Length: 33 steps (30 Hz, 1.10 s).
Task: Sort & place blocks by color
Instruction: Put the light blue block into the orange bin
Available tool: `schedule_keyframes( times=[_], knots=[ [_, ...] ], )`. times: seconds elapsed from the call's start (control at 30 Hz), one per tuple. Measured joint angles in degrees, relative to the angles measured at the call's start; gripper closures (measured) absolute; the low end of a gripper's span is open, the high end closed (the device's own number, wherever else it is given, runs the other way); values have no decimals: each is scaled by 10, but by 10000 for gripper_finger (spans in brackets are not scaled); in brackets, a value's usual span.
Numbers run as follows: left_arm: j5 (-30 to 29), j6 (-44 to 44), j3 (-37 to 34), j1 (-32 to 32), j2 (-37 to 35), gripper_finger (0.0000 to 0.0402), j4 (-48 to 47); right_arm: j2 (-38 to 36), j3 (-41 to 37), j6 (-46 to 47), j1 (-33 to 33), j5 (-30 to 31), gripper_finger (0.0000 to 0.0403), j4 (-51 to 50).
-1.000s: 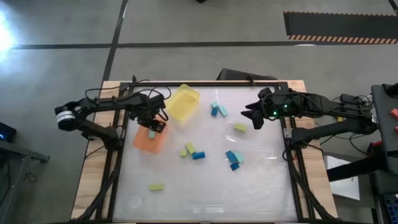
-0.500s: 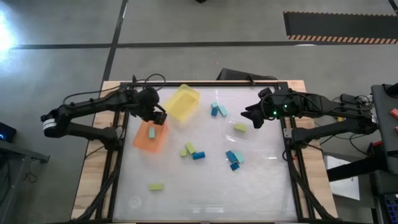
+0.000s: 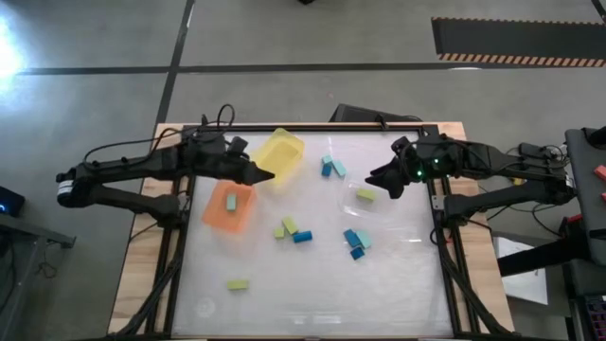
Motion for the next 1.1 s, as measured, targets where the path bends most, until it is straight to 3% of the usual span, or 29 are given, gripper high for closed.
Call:
schedule_keyframes(
  times=[0.37,0.57,0.83,1.1],
  knots=[
    [3,73,-1,-3,-9,242,33,41,0,122,65,6,184,137],
    [7,80,-1,-4,-13,242,32,108,10,190,101,3,184,135],
    [32,110,-1,-4,-16,242,32,187,55,275,147,1,184,22],
    [33,110,-1,-3,-21,242,32,257,125,331,190,-9,184,-201]
  ],
)
